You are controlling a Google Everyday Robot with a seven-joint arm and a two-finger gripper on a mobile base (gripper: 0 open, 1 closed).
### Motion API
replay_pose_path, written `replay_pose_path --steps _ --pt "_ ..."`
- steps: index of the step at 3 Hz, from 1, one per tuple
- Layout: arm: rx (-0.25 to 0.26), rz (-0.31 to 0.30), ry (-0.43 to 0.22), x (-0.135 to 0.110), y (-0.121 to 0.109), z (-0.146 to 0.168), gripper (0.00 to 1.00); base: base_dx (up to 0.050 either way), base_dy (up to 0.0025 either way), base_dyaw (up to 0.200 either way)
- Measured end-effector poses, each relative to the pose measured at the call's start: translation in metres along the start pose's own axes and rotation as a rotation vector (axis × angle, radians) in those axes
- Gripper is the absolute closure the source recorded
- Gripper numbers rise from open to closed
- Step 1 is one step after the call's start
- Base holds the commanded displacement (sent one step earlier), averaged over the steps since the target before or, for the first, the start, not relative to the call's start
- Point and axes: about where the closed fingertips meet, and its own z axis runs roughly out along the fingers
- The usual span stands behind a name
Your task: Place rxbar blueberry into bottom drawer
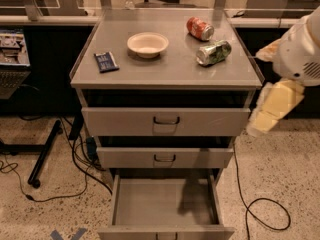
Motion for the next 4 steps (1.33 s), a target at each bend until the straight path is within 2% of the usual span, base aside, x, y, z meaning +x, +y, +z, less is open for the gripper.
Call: replay_pose_path --steps 1,2,3,4 --pt "0.042 -0.011 -0.307 -0.052 -0.031 0.031 0.00 0.000 0.00000 0.000" --pt "0.095 -0.046 -0.433 -0.098 -0.064 0.043 0.00 0.000 0.00000 0.000" --pt "0.115 -0.081 -0.493 -0.148 -0.085 0.062 0.00 0.000 0.00000 0.000" --pt "0.122 -0.072 -0.496 -0.147 -0.082 0.060 0.00 0.000 0.00000 0.000"
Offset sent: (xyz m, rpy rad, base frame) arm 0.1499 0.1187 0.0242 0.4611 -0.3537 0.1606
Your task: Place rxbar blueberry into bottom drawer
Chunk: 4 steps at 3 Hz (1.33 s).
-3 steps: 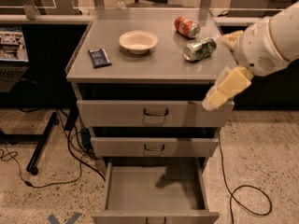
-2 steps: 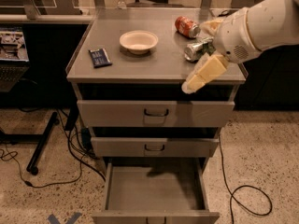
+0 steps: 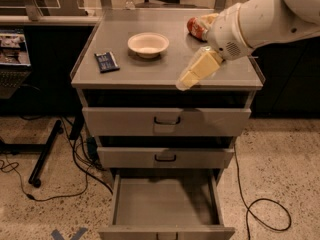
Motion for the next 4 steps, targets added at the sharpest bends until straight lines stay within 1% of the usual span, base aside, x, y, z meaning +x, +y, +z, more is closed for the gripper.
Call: replay_pose_path --steps 1,2,3,4 --pt "0.006 0.019 -0.052 -0.007 0.000 0.028 0.00 0.000 0.00000 0.000" --pt "-0.021 -0.025 -0.104 -0.029 -0.006 0.069 0.00 0.000 0.00000 0.000" --pt "-0.090 -0.059 -0.160 -0.064 -0.005 0.154 0.00 0.000 0.00000 0.000" --pt "-0.090 -0.059 -0.160 -0.064 -0.005 0.154 0.00 0.000 0.00000 0.000"
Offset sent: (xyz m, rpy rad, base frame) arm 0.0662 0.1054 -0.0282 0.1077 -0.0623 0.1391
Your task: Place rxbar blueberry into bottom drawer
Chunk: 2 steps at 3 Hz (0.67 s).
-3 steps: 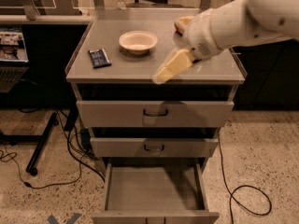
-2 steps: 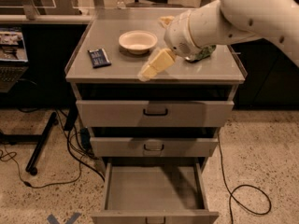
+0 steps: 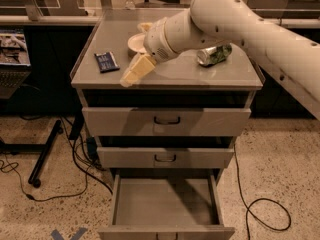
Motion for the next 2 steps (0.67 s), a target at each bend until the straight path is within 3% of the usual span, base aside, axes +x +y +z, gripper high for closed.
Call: replay_pose_path --steps 1,2 --pt "0.027 0.051 -0.021 0.008 0.001 0.005 0.00 0.000 0.00000 0.000" --pt "0.007 0.103 -0.057 0.016 0.000 0.034 0.00 0.000 0.00000 0.000"
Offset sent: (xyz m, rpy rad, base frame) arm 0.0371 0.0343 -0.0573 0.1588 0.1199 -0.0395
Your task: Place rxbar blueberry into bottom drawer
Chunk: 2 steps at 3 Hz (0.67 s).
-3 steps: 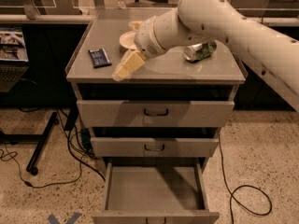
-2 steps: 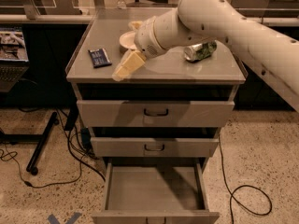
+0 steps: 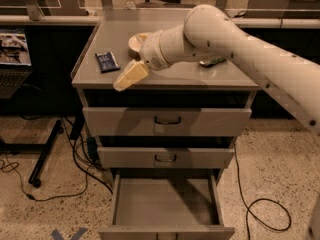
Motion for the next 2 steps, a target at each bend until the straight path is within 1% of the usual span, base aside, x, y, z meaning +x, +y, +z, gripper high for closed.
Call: replay_pose_path --steps 1,2 --pt "-0.051 0.035 -0.034 0.003 -0.002 0.034 0.00 0.000 0.00000 0.000" --pt "-0.132 0.044 -0.076 -0.004 0.003 0.069 0.00 0.000 0.00000 0.000"
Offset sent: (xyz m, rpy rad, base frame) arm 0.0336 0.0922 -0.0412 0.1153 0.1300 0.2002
